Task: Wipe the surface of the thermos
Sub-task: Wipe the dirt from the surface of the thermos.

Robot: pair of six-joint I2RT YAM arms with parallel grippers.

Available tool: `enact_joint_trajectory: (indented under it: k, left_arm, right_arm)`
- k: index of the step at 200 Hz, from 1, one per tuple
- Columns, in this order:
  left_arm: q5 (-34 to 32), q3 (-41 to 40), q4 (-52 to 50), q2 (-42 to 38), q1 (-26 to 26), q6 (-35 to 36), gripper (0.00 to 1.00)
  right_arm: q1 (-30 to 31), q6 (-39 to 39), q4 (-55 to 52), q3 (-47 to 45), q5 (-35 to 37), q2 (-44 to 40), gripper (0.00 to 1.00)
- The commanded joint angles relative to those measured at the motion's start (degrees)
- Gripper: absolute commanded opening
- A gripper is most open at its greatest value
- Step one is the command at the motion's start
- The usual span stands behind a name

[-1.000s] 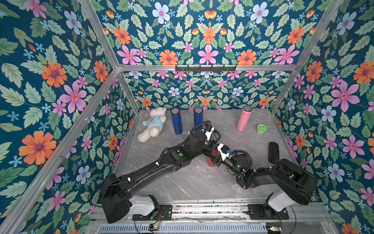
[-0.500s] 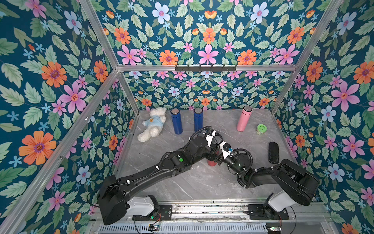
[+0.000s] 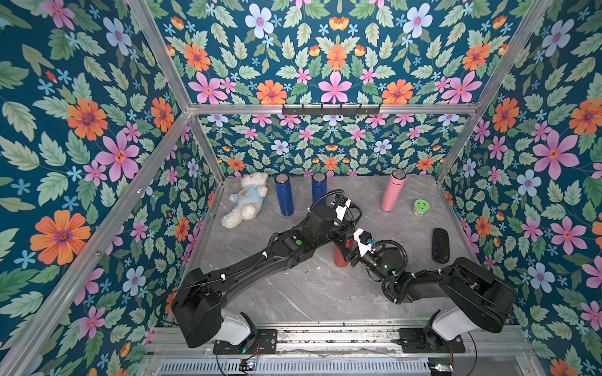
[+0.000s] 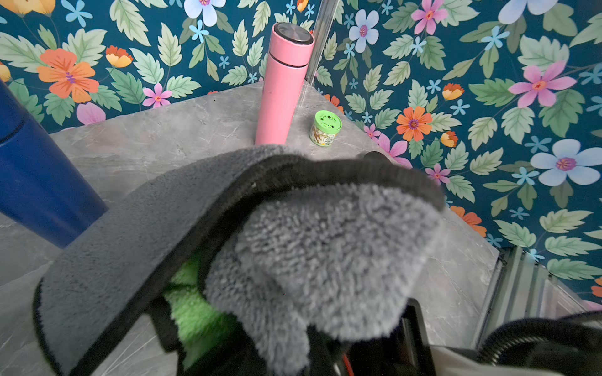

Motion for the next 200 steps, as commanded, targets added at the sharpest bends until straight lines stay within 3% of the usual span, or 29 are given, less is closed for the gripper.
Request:
enact_joint_trajectory:
  k: [1, 39, 81, 103, 146, 200]
  left_arm:
    - [-0.11, -6.73, -12.32, -4.1, 0.12, -1.28, 0.0]
    - [0.77, -20.14, -0.6, -18.12, 1.22, -4.29, 0.0]
    - [11.22, -34.12, 20.38, -25.51, 5.17, -3.96, 0.0]
    - [13.58, -39.54, 32.0, -24.19, 5.2, -1.64, 0.0]
    - [15.2, -47.37, 55.68, -17.27, 5.15, 1.72, 0.0]
    - [19.13, -50.31, 77.29, -8.44, 5.03, 7.4, 0.0]
  right_arm:
    - [-0.24, -1.92, 2.88, -0.49, 3.17, -2.36, 0.0]
    - [-0.6, 1.19, -12.22, 1.89, 9.76, -11.95, 0.0]
    - [-0.86, 3.79, -33.1, 8.95, 11.7, -25.52, 0.0]
    - [-0.89, 7.47, -43.0, 14.53, 11.93, -30.89, 0.0]
    - [-0.86, 14.37, -51.92, 22.15, 8.8, -34.98, 0.0]
    - [-0.17, 20.37, -53.75, 24.62, 3.86, -33.55, 0.0]
